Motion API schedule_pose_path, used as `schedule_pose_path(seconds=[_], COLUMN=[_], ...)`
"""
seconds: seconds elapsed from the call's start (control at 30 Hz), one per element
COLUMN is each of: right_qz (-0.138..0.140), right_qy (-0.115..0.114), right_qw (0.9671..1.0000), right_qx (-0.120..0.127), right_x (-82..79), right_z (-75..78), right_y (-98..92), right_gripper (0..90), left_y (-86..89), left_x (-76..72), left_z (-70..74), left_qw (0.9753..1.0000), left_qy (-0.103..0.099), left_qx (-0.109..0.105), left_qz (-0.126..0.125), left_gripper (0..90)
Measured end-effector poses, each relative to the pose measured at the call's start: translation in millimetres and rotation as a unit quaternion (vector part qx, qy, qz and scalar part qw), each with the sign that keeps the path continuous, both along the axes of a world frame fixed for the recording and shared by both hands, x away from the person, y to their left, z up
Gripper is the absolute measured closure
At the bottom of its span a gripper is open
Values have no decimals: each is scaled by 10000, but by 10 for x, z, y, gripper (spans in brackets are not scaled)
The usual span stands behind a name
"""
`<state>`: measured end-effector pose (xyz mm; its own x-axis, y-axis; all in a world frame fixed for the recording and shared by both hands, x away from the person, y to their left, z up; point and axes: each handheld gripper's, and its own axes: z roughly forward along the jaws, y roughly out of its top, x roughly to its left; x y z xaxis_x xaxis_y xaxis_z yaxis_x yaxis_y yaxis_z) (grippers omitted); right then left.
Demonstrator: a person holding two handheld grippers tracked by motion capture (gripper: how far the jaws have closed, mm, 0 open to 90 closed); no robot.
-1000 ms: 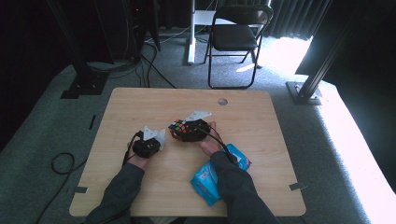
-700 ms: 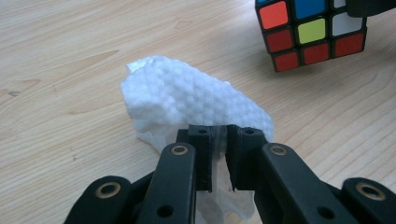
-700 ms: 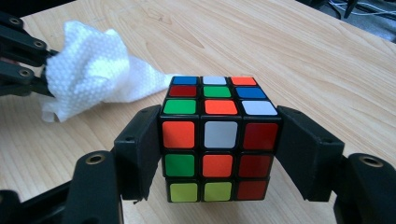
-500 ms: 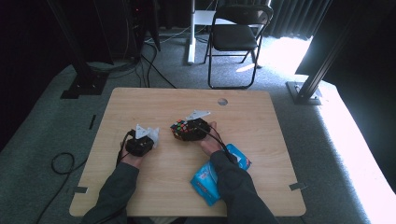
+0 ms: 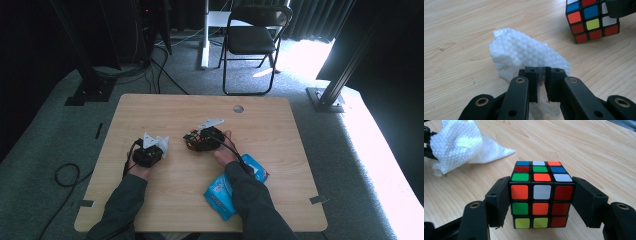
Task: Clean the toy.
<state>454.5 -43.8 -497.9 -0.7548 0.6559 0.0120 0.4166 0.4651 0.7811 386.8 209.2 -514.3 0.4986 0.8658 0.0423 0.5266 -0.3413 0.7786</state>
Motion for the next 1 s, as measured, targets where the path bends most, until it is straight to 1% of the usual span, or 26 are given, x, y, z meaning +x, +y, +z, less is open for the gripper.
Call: schedule_pose_path(seconds=[0.3,0.4,0.53,0.6,0.63,0.7,0.8,0.9,0.93,1.0], right_qz=[10,32,49,68,94,133,171,181,184,192], right_qy=[41,48,198,191,201,247,231,260,256,185], right_qw=[10000,9999,9995,9992,9992,9991,9992,9994,9995,9996], right_qx=[-49,-133,-258,-340,-341,-319,-292,-102,-62,12], right_x=[2,-12,1,0,0,7,1,11,13,4], right_z=[-13,-18,-54,-58,-59,-66,-59,-40,-37,-21], right_y=[-1,3,11,15,14,10,14,-14,-23,-29], right_gripper=[342,341,340,340,340,338,332,293,292,287], left_y=[-2,3,26,35,36,39,43,45,46,43], left_x=[7,12,23,23,24,23,20,16,15,10], left_z=[-17,-20,-32,-34,-35,-34,-30,-29,-27,-23], left_qw=[10000,10000,9999,9999,9999,9998,9998,9998,9998,9998], left_qy=[34,71,131,147,149,153,157,153,152,146], left_qx=[-4,20,44,64,58,62,57,53,57,66], left_qz=[4,5,54,56,54,58,66,74,75,76], left_gripper=[815,814,814,814,813,811,803,781,773,757])
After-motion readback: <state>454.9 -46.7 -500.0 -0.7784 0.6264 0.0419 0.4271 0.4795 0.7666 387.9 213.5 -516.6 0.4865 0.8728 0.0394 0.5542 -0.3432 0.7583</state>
